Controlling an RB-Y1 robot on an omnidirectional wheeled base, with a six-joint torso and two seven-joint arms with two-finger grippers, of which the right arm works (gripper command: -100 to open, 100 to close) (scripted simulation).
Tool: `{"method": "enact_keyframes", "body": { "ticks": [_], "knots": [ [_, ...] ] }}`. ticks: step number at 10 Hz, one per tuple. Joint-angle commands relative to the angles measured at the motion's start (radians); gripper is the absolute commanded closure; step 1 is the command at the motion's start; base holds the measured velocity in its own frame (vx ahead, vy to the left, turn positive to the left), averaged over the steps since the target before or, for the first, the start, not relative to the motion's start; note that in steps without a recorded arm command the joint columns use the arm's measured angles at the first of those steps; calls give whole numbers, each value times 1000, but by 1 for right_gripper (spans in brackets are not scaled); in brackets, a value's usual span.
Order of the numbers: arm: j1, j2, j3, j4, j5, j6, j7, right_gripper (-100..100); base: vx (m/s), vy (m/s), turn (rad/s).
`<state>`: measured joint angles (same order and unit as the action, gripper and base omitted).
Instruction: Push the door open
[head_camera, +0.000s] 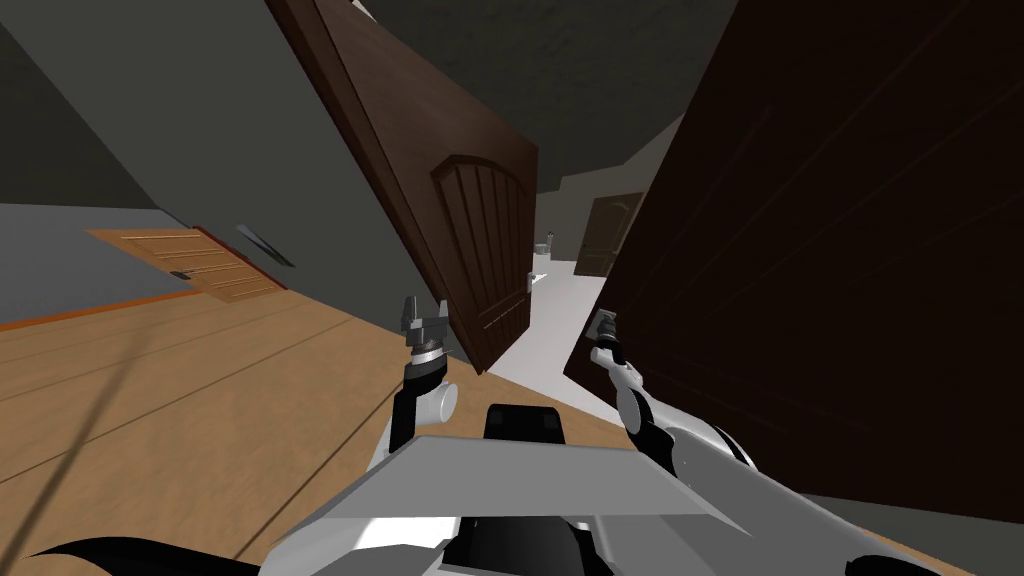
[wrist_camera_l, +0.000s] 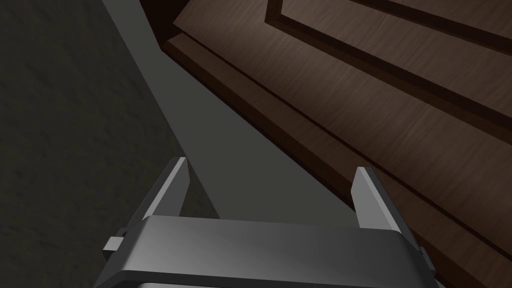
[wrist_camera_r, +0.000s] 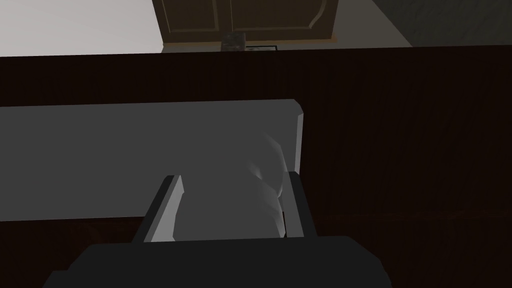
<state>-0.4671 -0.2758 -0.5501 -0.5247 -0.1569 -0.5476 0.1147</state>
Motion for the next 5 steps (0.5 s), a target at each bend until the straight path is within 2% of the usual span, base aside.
{"method": "enact_keyframes", "body": {
  "ticks": [1,2,3,5],
  "knots": [
    [12,-3,-7,-40,-2,8,3,100,-13,2,2],
    [12,-3,-7,-40,-2,8,3,100,0,0,0],
    [10,2,-38,-40,-5,8,25,100,61,-2,17],
    [7,7,-68,-40,-7,8,47,100,120,-12,3]
  ]
}}
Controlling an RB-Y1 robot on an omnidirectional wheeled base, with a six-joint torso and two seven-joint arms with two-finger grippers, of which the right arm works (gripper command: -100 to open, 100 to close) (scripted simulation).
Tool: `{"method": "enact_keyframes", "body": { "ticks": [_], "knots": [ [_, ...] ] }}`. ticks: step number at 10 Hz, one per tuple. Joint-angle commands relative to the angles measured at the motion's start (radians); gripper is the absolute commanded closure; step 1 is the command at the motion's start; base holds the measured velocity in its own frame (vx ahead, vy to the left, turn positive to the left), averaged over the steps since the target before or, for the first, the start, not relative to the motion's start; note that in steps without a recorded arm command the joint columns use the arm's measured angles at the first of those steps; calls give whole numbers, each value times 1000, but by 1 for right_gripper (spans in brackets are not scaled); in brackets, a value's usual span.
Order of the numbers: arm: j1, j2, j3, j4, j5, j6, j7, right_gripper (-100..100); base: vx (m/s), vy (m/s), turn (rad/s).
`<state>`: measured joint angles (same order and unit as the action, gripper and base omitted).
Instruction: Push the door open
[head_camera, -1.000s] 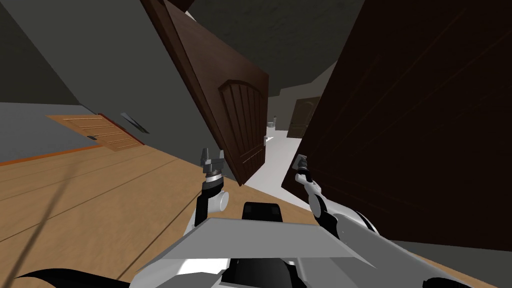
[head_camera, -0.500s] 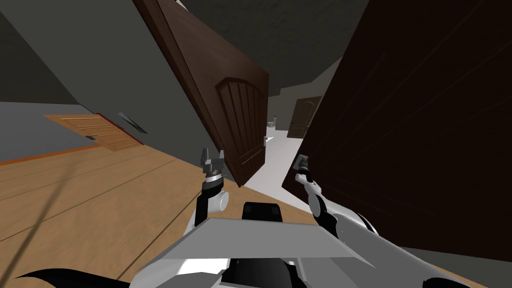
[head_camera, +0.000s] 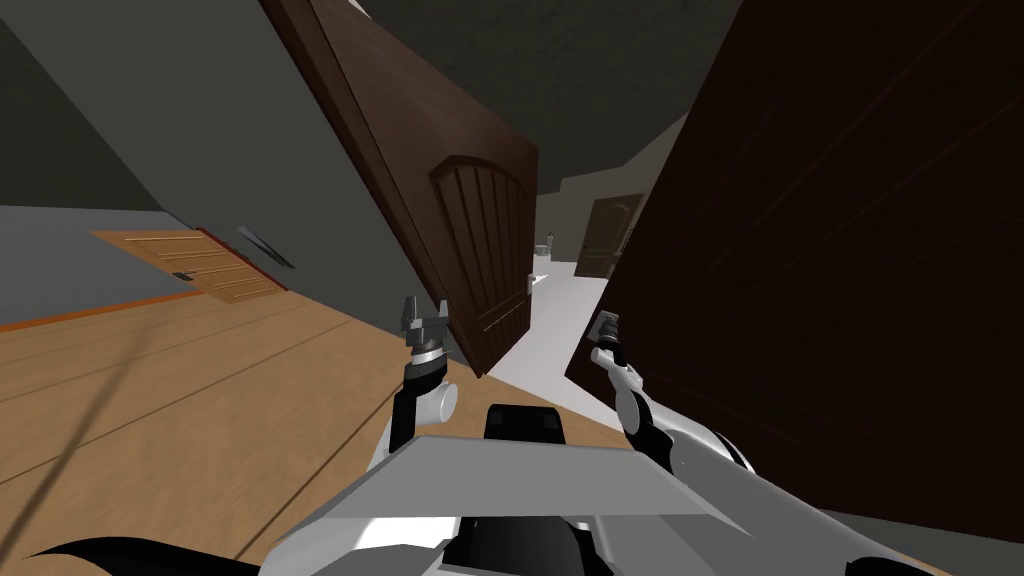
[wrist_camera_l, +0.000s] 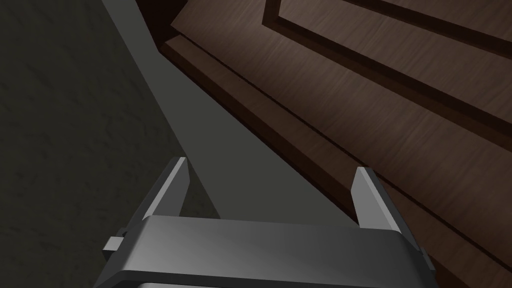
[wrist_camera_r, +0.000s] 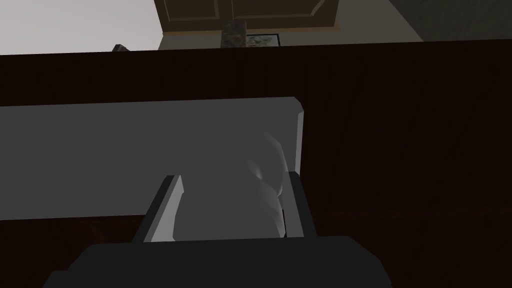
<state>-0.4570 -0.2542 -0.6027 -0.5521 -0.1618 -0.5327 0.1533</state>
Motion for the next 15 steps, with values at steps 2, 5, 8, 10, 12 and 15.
{"method": "enact_keyframes", "body": {
  "ticks": [2,5,8,10,12,15],
  "knots": [
    [-6,-9,-45,-12,-5,-7,30,100,102,-24,3],
    [-10,-1,-88,-12,-8,-8,60,100,96,-18,8],
    [-14,5,-128,-13,-11,-8,89,100,116,-12,2],
    [-16,10,-153,-12,-13,-8,107,100,57,-15,3],
    [-20,17,-196,-12,-17,-8,138,100,143,-23,10],
    [-23,23,-229,-12,-19,-9,162,100,131,-22,-9]
  ]
}}
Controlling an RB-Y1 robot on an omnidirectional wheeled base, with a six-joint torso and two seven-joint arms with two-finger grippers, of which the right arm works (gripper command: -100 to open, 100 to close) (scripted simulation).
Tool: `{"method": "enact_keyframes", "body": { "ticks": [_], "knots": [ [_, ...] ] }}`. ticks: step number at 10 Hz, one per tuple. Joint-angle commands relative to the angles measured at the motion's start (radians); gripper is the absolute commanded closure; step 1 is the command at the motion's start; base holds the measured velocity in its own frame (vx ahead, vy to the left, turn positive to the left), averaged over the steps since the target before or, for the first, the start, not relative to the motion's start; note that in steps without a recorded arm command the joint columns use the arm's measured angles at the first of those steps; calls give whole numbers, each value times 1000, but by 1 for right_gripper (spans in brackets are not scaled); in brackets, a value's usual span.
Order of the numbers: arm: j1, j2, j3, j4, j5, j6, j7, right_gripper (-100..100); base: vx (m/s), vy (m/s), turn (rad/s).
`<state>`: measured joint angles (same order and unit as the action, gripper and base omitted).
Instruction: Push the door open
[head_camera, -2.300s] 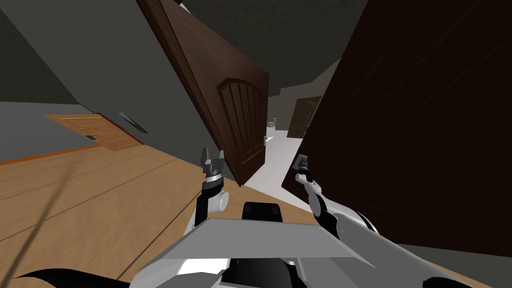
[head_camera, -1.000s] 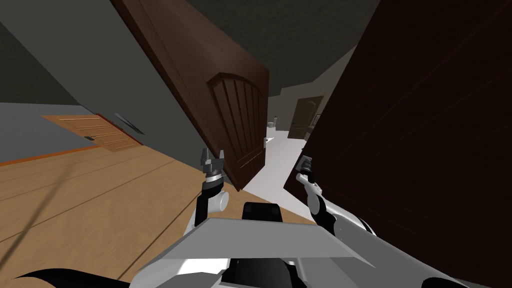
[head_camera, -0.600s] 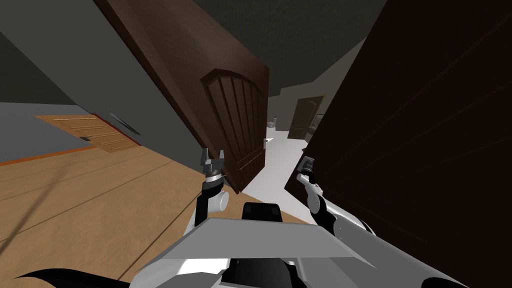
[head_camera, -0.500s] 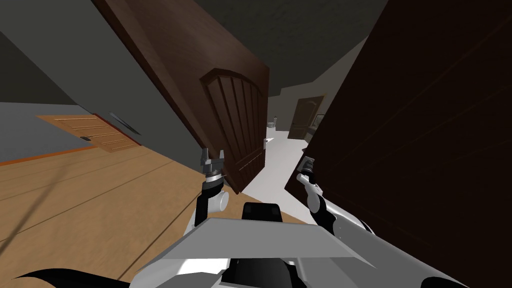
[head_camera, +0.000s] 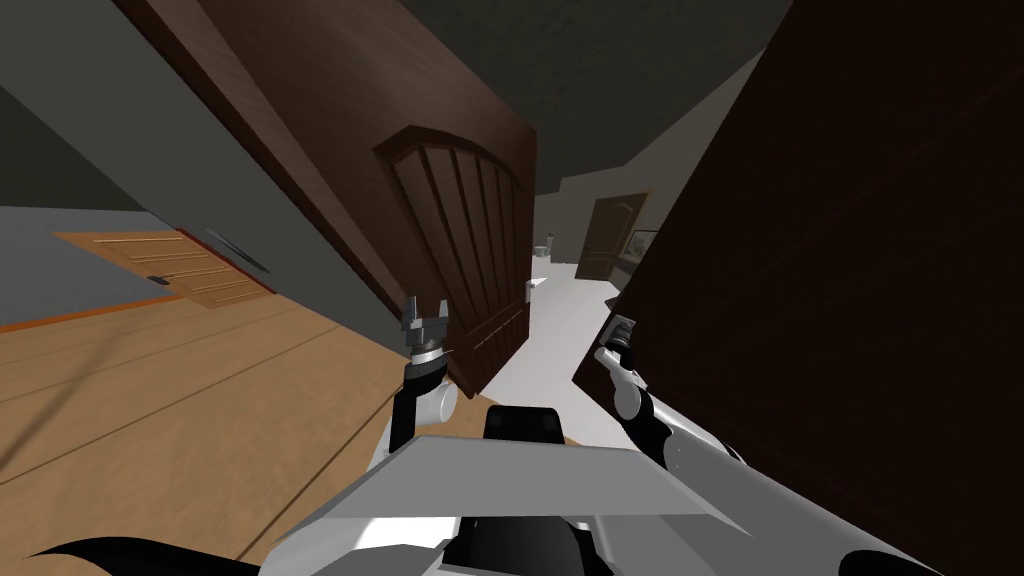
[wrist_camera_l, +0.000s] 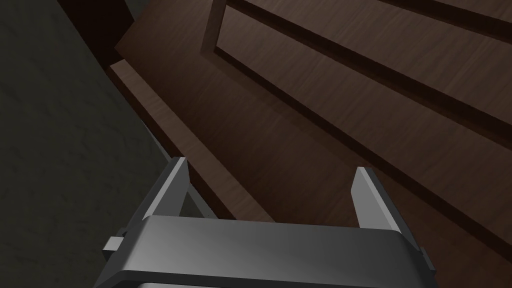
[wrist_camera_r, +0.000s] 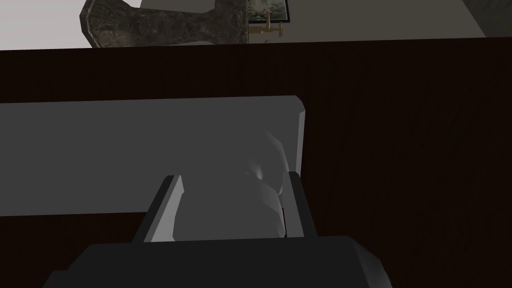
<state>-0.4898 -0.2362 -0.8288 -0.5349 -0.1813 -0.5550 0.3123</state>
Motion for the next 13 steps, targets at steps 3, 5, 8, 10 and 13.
{"method": "enact_keyframes", "body": {
  "ticks": [3,5,8,10,13],
  "knots": [
    [7,8,-18,-23,-1,14,12,100,62,-11,3],
    [-8,21,-70,-26,-14,-17,57,100,78,-116,35],
    [-15,27,-92,-27,-20,-30,76,100,99,-143,32],
    [-26,37,-129,-29,-29,-54,109,100,69,-93,9],
    [-40,49,-172,-32,-40,-81,146,100,80,-87,28]
  ]
}}
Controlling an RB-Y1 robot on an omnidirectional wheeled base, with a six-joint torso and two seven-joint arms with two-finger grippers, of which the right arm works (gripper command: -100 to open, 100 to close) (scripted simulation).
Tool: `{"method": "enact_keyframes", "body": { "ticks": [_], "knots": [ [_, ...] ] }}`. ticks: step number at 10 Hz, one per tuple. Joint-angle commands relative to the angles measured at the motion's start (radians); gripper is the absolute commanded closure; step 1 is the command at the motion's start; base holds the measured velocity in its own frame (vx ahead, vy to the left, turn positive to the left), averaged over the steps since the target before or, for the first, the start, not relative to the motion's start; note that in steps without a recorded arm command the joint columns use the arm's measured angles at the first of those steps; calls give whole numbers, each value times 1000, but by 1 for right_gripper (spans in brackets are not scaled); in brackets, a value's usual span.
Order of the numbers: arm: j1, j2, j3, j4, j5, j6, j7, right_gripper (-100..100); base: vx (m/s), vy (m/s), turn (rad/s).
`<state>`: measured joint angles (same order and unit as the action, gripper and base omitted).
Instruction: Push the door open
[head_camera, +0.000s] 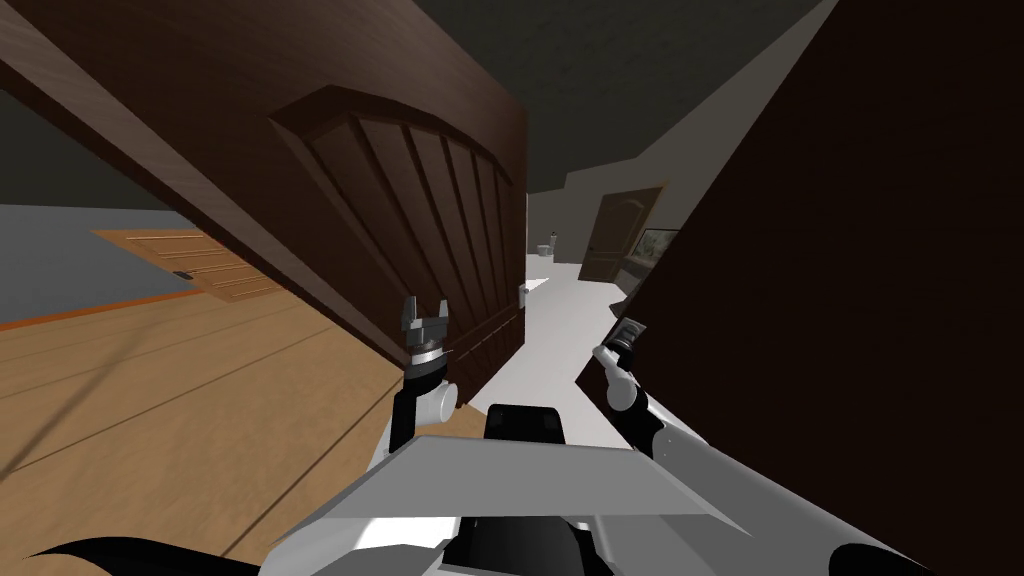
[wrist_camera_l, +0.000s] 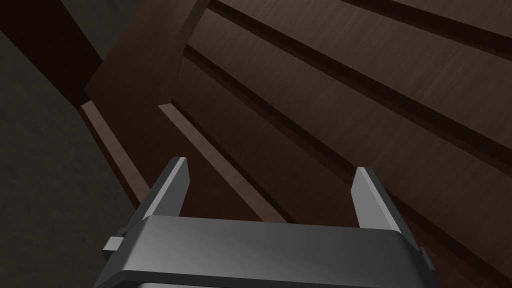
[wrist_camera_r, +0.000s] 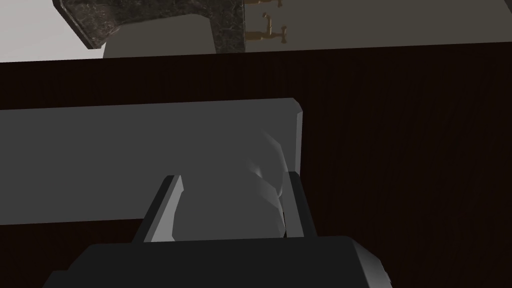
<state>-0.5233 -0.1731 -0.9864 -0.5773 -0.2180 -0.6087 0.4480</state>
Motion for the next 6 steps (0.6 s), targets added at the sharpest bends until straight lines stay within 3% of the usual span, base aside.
{"method": "enact_keyframes", "body": {
  "ticks": [1,2,3,4,6],
  "knots": [
    [-11,-10,-29,10,-7,-37,23,100,101,-109,-7],
    [-11,-10,-29,10,-7,-37,23,100,61,-77,4],
    [-20,-2,-61,8,-15,-57,50,100,77,-92,33],
    [-20,-2,-61,8,-15,-57,50,100,83,-82,21],
    [-35,11,-109,5,-28,-87,93,100,114,-122,21]
  ]
}}
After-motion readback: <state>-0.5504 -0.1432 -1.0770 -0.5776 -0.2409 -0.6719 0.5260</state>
